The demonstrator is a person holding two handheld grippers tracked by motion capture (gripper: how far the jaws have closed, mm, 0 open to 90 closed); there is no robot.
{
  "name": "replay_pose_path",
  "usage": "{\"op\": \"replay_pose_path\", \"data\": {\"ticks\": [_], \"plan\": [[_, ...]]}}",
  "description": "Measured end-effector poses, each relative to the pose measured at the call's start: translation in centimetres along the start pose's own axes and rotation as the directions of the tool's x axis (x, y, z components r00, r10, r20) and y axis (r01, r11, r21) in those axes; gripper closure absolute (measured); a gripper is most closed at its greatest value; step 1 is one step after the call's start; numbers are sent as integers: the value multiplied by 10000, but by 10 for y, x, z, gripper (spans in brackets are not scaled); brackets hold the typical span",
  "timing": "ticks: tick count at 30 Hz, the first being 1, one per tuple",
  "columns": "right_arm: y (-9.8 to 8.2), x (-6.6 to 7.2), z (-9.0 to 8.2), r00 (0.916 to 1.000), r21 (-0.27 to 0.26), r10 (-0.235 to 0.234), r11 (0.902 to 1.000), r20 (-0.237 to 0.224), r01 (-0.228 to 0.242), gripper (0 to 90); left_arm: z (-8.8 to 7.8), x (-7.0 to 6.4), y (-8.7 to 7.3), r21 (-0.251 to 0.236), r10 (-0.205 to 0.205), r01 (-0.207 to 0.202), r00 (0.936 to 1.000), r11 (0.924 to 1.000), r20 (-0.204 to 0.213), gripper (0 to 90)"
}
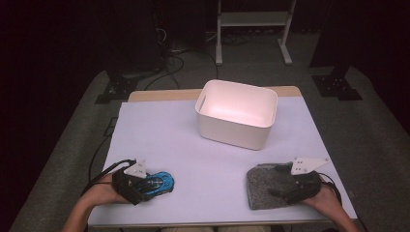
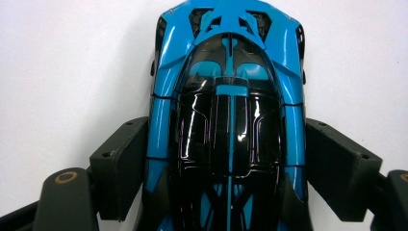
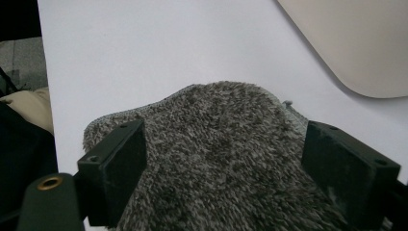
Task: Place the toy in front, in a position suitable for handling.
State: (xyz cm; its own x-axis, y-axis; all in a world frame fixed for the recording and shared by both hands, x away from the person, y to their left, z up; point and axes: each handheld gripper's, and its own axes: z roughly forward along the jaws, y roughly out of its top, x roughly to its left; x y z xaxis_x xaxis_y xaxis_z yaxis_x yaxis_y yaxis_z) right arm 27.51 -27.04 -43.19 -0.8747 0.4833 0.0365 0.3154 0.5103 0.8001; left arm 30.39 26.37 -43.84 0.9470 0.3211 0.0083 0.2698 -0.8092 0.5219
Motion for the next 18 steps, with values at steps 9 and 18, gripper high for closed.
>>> {"op": "replay_pose_path", "data": {"ticks": [9, 18], "plan": [[1, 1, 2, 10000, 25, -40, 10000, 13, 40, 147, 0, -5, -3, -313, 95, -107, 9993, 9995, -367, 255], [0, 0, 0, 10000, -68, 11, 10000, 56, -11, 147, -3, -6, -2, -415, 240, -251, 9994, 9988, -268, 259]]}}
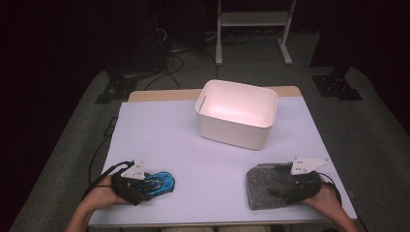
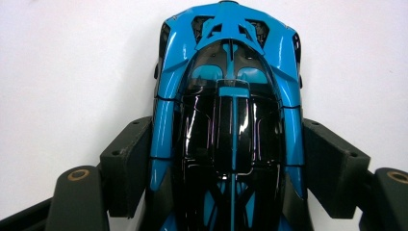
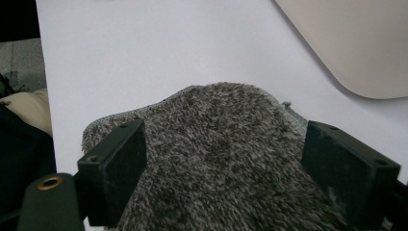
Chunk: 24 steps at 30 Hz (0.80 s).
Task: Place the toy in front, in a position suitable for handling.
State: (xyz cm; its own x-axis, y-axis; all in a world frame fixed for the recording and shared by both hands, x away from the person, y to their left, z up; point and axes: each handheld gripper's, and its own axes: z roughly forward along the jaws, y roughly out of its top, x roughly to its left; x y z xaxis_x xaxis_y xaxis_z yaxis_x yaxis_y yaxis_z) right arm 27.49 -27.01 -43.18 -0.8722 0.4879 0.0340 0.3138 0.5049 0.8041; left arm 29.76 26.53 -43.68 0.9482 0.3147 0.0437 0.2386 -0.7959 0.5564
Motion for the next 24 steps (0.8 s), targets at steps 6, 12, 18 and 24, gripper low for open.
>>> {"op": "replay_pose_path", "data": {"ticks": [6, 12, 18, 24], "plan": [[0, 0, 0, 10000, -4, -4, 10000, 0, 4, 147, -3, 0, -1, -145, 18, -17, 10000, 9999, 37, 259], [0, 0, 0, 10000, -24, 25, 10000, -14, -25, 147, -11, 1, 4, -416, -100, 105, 9999, 9991, 113, 259], [1, 0, -1, 10000, -113, 54, 9999, 26, -53, 147, -17, 0, 24, -522, 311, -297, 9992, 9982, 258, 259], [1, -2, -5, 9999, -266, 111, 9996, 65, -109, 147, -15, -3, 65, -639, 1078, -1048, 9931, 9924, 453, 259]]}}
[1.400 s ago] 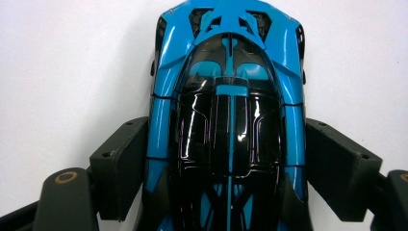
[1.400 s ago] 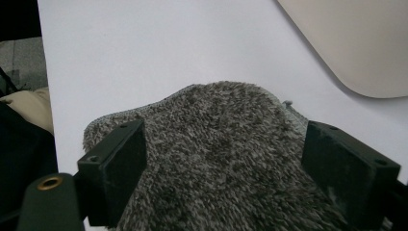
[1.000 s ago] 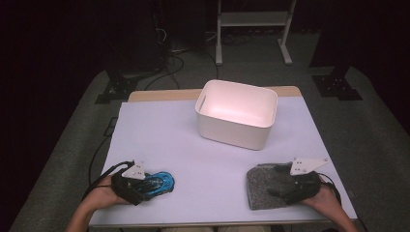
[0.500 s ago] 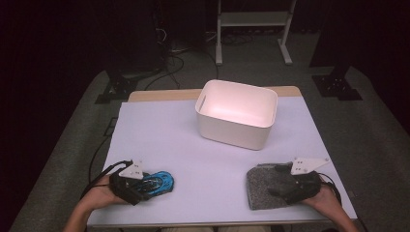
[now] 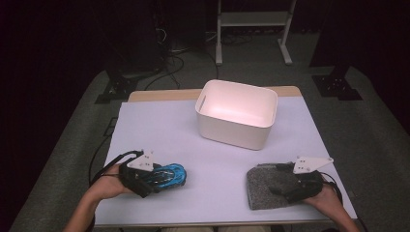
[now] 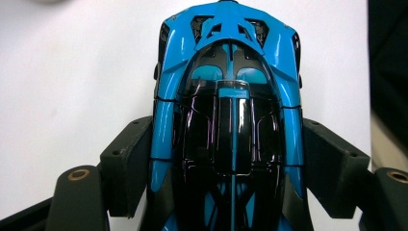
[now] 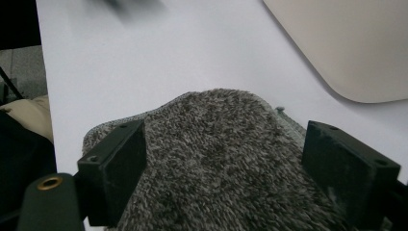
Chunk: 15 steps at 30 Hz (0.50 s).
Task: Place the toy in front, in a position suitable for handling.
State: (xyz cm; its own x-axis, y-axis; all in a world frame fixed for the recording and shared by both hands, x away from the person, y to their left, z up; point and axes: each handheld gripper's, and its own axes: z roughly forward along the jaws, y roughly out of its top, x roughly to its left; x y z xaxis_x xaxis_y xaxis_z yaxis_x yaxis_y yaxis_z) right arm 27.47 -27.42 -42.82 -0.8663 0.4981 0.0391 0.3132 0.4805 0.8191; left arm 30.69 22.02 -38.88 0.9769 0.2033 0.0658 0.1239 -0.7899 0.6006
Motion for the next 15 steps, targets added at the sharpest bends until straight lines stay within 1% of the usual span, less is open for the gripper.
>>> {"op": "replay_pose_path", "data": {"ticks": [1, 2, 3, 4, 5, 6, 7, 8, 10, 13, 15], "plan": [[0, 0, 0, 10000, -25, 14, 10000, -1, -14, 147, 3, 0, 6, -5, 44, -44, 9999, 10000, 103, 259], [0, -1, -1, 10000, -46, 12, 10000, 2, -12, 147, 6, 1, 11, 23, 172, -173, 9997, 9998, 147, 259], [0, -1, -1, 10000, -46, 12, 10000, 2, -12, 147, 6, 1, 11, 23, 172, -173, 9997, 9998, 147, 258], [-1, -1, -3, 10000, -91, 34, 10000, 20, -34, 147, 13, 1, 23, 46, 362, -363, 9989, 9993, 285, 258], [-1, -1, -3, 10000, -91, 34, 10000, 20, -34, 147, 13, 1, 23, 46, 362, -363, 9989, 9993, 285, 259], [-1, -2, -5, 10000, -138, 22, 9999, 22, -22, 147, 20, 2, 33, 35, 525, -527, 9976, 9986, 440, 258], [-2, -2, -5, 10000, -151, 58, 9999, 29, -57, 147, 24, 2, 39, -1, 577, -578, 9968, 9983, 558, 259], [-2, -2, -5, 10000, -151, 58, 9999, 29, -57, 147, 24, 2, 39, -1, 577, -578, 9968, 9983, 558, 259], [-2, -3, -7, 10000, -196, 67, 9998, 46, -66, 147, 37, 2, 56, 15, 883, -887, 9930, 9961, 784, 258], [-3, -3, -8, 10000, -176, 84, 9998, 42, -83, 147, 49, 1, 71, -7, 1159, -1164, 9879, 9932, 1029, 258], [-4, -4, -9, 10000, -131, 28, 9999, 74, -27, 147, 58, 0, 79, -48, 1256, -1259, 9850, 9920, 1180, 258]]}}
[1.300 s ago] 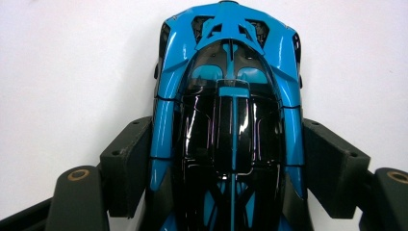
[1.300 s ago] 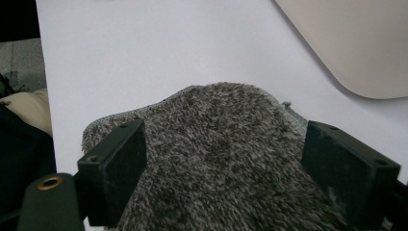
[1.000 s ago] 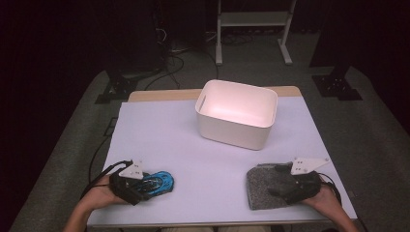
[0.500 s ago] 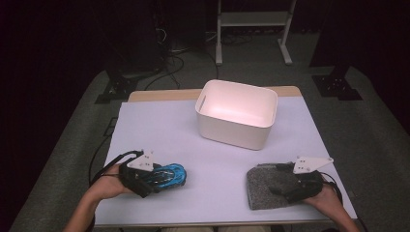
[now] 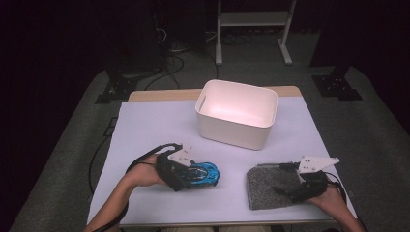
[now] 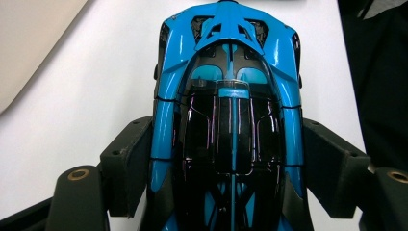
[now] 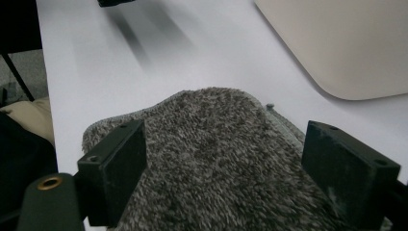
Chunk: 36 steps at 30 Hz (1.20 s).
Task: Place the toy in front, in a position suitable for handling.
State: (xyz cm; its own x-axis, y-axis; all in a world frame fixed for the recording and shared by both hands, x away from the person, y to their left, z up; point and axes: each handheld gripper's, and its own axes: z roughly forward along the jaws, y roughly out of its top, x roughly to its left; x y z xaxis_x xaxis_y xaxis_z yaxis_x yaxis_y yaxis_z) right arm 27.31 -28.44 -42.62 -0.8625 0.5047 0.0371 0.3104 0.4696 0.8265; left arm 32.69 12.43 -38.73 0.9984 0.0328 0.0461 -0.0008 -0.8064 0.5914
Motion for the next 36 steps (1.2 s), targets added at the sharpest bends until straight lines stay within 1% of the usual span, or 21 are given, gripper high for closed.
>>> {"op": "replay_pose_path", "data": {"ticks": [2, 3, 5, 6, 7, 8, 10, 11, 12, 13, 14, 16, 19, 20, 21, 22, 24, 30, 32, 36], "plan": [[-1, 0, -1, 10000, 0, 23, 10000, 0, -23, 147, 9, 1, 7, 35, 106, -107, 9998, 9999, 195, 258], [-2, -1, -2, 10000, -1, 15, 10000, 8, -15, 147, 13, 1, 10, 79, 194, -196, 9996, 9998, 223, 258], [-2, -1, -3, 10000, -21, 15, 10000, 21, -15, 147, 22, 1, 14, 89, 238, -242, 9990, 9997, 382, 258], [-2, -2, -3, 10000, -41, 4, 10000, 19, -4, 147, 26, 0, 16, 115, 268, -274, 9986, 9996, 453, 258], [-2, -2, -3, 10000, -41, 4, 10000, 19, -4, 147, 26, 0, 16, 115, 268, -274, 9986, 9996, 453, 258], [-2, -2, -3, 10000, -5, 5, 10000, 2, -5, 147, 34, -1, 19, 101, 291, -297, 9981, 9995, 549, 258], [-3, -1, -3, 10000, 87, -21, 10000, 11, 21, 147, 41, -1, 20, 150, 273, -284, 9971, 9995, 709, 258], [-3, -1, -2, 10000, 93, -53, 9999, -5, 53, 147, 45, -2, 21, 224, 329, -347, 9966, 9991, 756, 258], [-3, -1, -2, 10000, 93, -53, 9999, -5, 53, 147, 45, -2, 21, 224, 329, -347, 9966, 9991, 756, 258], [-3, -1, -2, 10000, 134, -84, 9999, -12, 84, 147, 50, -2, 22, 309, 382, -409, 9957, 9987, 839, 258], [-3, -1, -2, 10000, 139, -84, 9999, -24, 85, 147, 50, -2, 22, 309, 382, -409, 9957, 9987, 839, 258], [-4, -1, -2, 10000, 162, -86, 9998, -25, 87, 147, 58, -3, 20, 288, 275, -301, 9959, 9991, 863, 258], [-4, -1, -2, 10000, 186, -78, 9998, -29, 78, 147, 63, -3, 18, 258, 222, -248, 9952, 9994, 953, 258], [-4, 0, -1, 9999, 200, -96, 9998, -44, 97, 147, 67, -5, 16, 487, 193, -237, 9959, 9985, 886, 276], [-4, 0, -1, 9999, 214, -93, 9997, -54, 95, 147, 70, -5, 15, 642, 152, -212, 9956, 9977, 923, 276], [-4, 0, 0, 9999, 223, -89, 9997, -76, 90, 147, 70, -6, 13, 486, 213, -257, 9959, 9985, 875, 276], [-4, 1, 1, 9999, 290, -143, 9995, -88, 145, 147, 69, -6, 12, 446, 149, -191, 9956, 9988, 927, 275], [-3, 1, 3, 9998, 379, -169, 9991, -138, 174, 147, 68, -8, 10, 505, 274, -314, 9965, 9982, 793, 272], [-3, 2, 4, 9998, 410, -163, 9990, -134, 168, 147, 67, -8, 10, 403, 191, -223, 9967, 9989, 785, 267], [-4, 1, 5, 9998, 444, -166, 9989, -148, 172, 147, 64, -8, 10, 318, 214, -241, 9965, 9992, 808, 257]]}}
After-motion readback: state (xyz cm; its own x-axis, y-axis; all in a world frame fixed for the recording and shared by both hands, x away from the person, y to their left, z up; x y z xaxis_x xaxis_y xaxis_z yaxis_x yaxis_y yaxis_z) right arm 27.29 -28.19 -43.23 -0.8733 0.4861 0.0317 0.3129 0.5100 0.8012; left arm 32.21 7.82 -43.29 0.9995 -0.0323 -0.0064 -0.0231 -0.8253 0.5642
